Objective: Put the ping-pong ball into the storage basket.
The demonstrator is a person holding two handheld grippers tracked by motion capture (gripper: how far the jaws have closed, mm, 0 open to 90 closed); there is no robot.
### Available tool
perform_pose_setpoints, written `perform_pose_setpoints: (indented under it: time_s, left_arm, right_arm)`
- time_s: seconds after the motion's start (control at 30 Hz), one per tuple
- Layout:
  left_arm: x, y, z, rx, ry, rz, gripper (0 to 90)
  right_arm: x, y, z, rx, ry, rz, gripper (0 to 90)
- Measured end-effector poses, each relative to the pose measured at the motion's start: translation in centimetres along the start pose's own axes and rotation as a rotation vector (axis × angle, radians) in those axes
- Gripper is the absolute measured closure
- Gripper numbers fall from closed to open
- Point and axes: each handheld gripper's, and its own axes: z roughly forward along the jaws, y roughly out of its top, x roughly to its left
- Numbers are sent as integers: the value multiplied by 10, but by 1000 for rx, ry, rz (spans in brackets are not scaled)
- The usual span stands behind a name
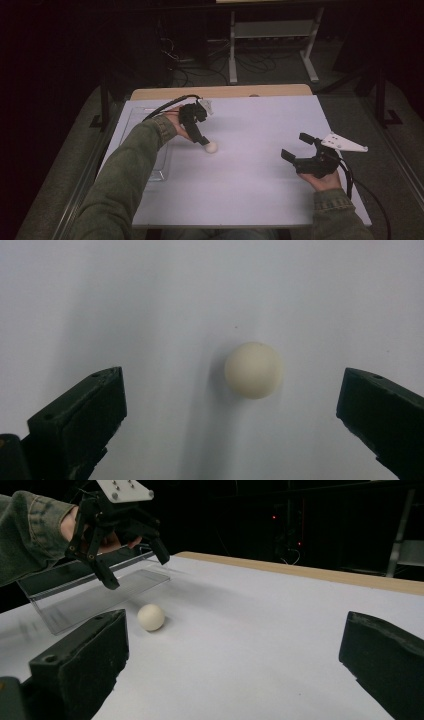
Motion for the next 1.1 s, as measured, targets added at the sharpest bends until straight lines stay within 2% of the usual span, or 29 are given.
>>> perform_pose_setpoints:
  time_s: [0.23, 0.33, 0.7, 1.1]
  left_arm:
    - [-3, 9, 9, 34, -2, 27, 0]
    - [-4, 10, 12, 34, -3, 34, 0]
    - [-8, 13, 27, 81, -14, 55, 0]
    - [-8, 10, 40, 113, -15, 48, 0]
  right_arm:
    - [-1, 0, -2, -8, -2, 2, 0]
    - [-1, 0, -3, -10, -4, 2, 0]
    - [-1, 1, -4, -11, -4, -1, 0]
    - [-1, 0, -4, -7, -4, -1, 0]
